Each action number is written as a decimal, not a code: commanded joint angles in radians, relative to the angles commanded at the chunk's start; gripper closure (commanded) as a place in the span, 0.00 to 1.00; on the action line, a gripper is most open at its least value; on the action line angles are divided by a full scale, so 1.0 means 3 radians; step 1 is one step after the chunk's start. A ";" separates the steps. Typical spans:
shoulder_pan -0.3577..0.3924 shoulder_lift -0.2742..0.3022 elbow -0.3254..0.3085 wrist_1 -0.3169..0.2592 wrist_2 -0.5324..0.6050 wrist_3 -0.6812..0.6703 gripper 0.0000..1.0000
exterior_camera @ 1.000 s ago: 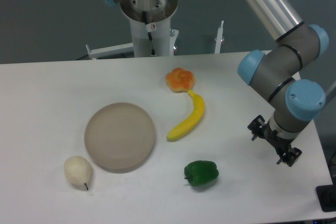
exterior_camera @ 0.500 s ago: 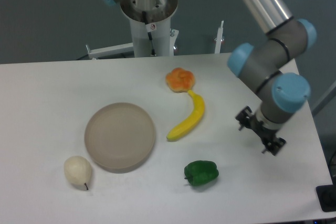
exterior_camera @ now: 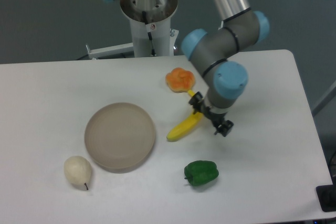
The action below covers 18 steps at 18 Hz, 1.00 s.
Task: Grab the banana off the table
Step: 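Move the gripper over the yellow banana and lower onto it, then close the gripper on the banana's stem end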
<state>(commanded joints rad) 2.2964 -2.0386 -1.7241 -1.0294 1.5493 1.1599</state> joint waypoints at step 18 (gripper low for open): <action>-0.0098 0.0051 -0.0113 0.0134 -0.0005 -0.0292 1.00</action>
<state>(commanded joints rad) 2.2672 -2.0234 -1.7580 -0.9894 1.5478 1.0722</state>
